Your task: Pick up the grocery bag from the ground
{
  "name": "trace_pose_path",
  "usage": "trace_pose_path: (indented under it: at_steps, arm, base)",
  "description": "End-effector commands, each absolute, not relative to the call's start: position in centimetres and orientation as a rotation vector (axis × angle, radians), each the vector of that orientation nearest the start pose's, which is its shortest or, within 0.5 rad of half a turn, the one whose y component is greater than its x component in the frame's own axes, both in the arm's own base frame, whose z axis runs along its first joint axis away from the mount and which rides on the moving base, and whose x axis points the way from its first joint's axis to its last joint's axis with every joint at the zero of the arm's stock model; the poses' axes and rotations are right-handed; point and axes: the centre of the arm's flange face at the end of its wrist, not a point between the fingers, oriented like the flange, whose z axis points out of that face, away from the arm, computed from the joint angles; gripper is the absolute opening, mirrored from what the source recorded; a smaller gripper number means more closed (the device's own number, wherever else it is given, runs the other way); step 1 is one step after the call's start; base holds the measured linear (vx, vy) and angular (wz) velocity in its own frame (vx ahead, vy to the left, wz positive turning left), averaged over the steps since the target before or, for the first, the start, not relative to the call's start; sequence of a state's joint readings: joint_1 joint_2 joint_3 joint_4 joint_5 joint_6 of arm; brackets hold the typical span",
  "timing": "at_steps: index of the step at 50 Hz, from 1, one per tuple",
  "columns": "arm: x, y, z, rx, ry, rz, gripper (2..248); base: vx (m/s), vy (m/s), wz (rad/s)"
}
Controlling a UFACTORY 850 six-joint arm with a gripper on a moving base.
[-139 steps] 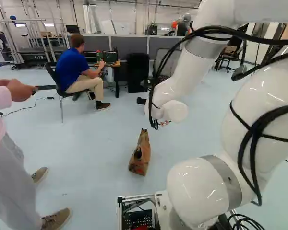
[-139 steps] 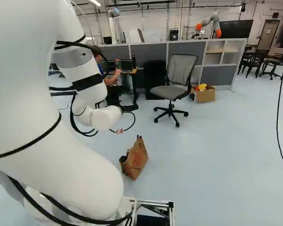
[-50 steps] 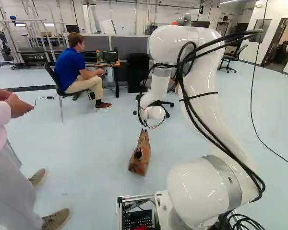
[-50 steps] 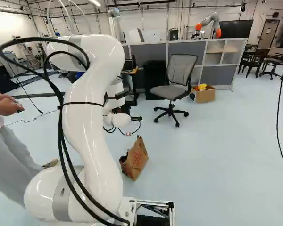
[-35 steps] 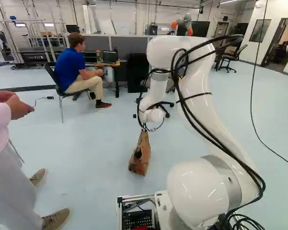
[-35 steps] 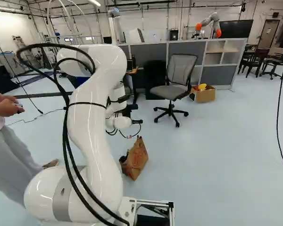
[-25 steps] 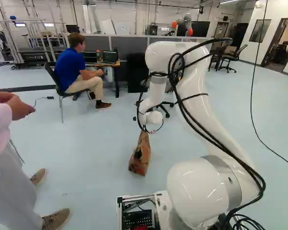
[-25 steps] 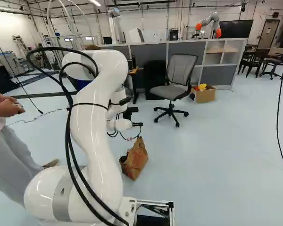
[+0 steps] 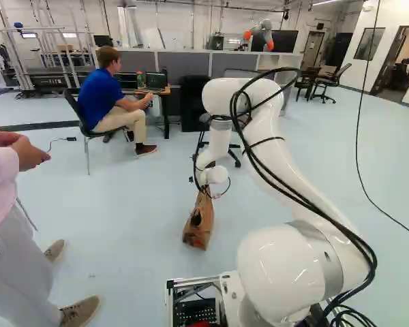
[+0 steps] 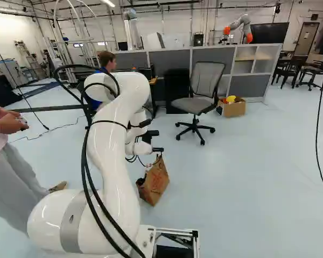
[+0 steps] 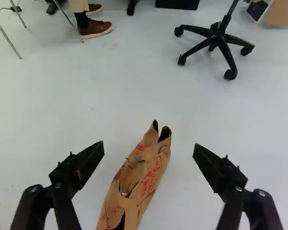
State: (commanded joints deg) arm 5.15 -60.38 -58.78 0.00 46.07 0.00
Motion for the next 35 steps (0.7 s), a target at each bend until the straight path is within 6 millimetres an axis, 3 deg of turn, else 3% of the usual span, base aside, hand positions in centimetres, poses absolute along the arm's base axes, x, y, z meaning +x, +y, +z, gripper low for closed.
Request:
trace_pose_path:
  at_steps: [35]
  arm:
    - [54.1,4.9,-3.3,-2.942,-0.132,-1.007,247]
  base:
    - [0.000,0.000,0.000]
